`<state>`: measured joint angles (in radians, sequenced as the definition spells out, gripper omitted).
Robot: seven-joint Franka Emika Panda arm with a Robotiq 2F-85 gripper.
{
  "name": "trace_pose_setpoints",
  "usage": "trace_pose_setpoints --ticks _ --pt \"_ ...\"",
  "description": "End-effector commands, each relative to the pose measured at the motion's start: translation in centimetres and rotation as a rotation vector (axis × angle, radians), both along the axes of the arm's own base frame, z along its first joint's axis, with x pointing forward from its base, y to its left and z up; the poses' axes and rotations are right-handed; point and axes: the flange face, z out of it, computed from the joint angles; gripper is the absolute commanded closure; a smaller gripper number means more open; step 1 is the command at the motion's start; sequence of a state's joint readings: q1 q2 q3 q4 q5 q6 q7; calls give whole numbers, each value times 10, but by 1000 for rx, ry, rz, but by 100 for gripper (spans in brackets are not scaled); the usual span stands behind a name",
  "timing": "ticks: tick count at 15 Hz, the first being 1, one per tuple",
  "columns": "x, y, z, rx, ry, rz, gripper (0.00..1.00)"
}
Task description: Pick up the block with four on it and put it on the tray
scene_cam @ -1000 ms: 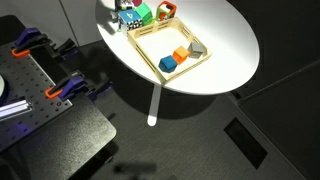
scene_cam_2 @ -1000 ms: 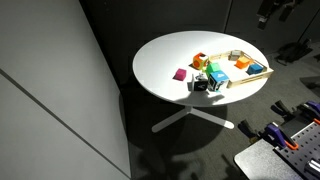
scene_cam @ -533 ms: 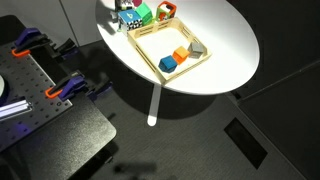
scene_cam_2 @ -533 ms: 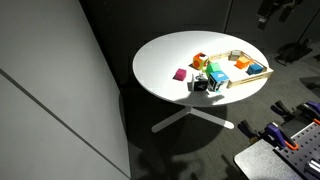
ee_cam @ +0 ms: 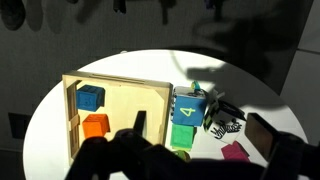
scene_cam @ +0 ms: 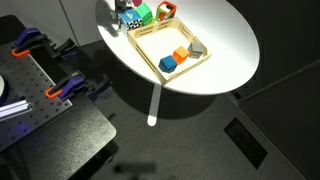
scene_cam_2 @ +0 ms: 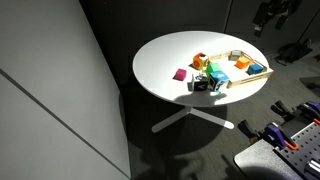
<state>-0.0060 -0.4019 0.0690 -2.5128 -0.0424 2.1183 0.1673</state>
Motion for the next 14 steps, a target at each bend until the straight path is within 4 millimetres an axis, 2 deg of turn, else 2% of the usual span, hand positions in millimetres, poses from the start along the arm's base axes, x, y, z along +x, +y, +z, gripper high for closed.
trace_pose_setpoints --ticks 1,6,14 --pt "15 -11 -26 0 -19 -43 0" --pt "37 -13 -61 16 -85 -35 0" --pt "68 -4 -111 44 -109 11 0"
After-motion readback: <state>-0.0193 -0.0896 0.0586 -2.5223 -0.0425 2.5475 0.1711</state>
